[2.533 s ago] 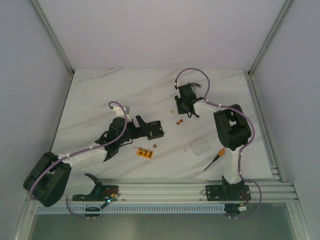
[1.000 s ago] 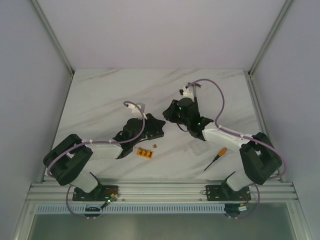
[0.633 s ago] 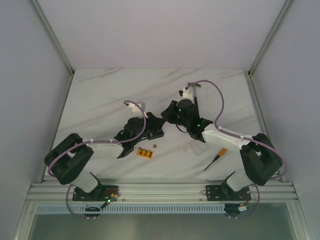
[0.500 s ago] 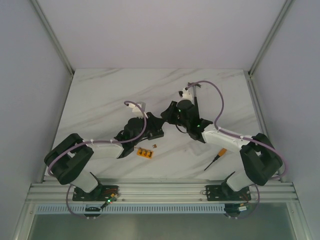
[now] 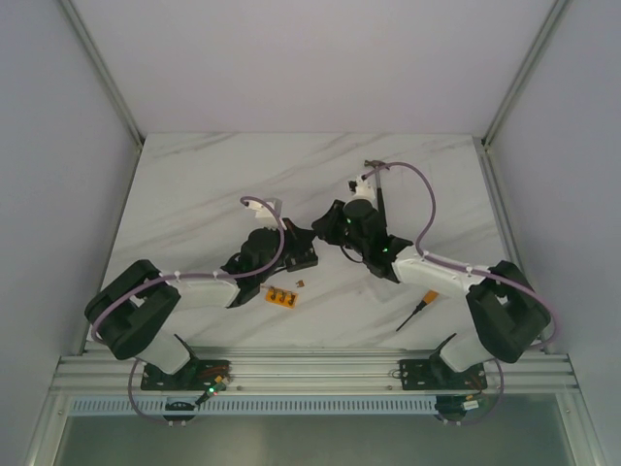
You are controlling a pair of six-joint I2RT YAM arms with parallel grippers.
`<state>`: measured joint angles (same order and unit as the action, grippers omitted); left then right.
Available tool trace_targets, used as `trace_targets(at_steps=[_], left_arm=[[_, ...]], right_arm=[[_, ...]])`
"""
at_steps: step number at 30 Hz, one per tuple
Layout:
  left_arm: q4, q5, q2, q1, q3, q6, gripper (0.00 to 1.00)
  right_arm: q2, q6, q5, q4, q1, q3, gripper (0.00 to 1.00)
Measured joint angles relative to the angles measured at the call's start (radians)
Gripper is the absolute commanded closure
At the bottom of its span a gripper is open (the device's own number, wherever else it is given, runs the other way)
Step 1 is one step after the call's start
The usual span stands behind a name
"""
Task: Snap on the fuse box
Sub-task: Pick up the fuse from the center of the board.
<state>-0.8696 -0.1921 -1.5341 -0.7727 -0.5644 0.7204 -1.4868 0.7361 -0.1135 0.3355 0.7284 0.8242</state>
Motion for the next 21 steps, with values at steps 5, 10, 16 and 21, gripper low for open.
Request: trace_targets(at_steps=[5,10,16,21], left_arm=[[0.003,0.008,0.026,0.0,0.001,-0.019,1.0],[0.018,0.098,0.061,0.024,0.001,-0.081,1.0],[0.051,0.294,0.107,0.119,0.002,-0.151,1.0],[0.063,0.491,0.192,0.176,0.002,-0.204,1.0]], right_arm=[[0.024,-0.008,-0.003,0.013,0.005,-0.01,0.58],[0.106,-0.11,0.04,0.006,-0.009,-0.035,0.5],[0.246,-0.318,0.221,-0.028,-0.136,-0.041,0.48],[0.296,-0.471,0.47,-0.058,-0.243,-0.034,0.48]])
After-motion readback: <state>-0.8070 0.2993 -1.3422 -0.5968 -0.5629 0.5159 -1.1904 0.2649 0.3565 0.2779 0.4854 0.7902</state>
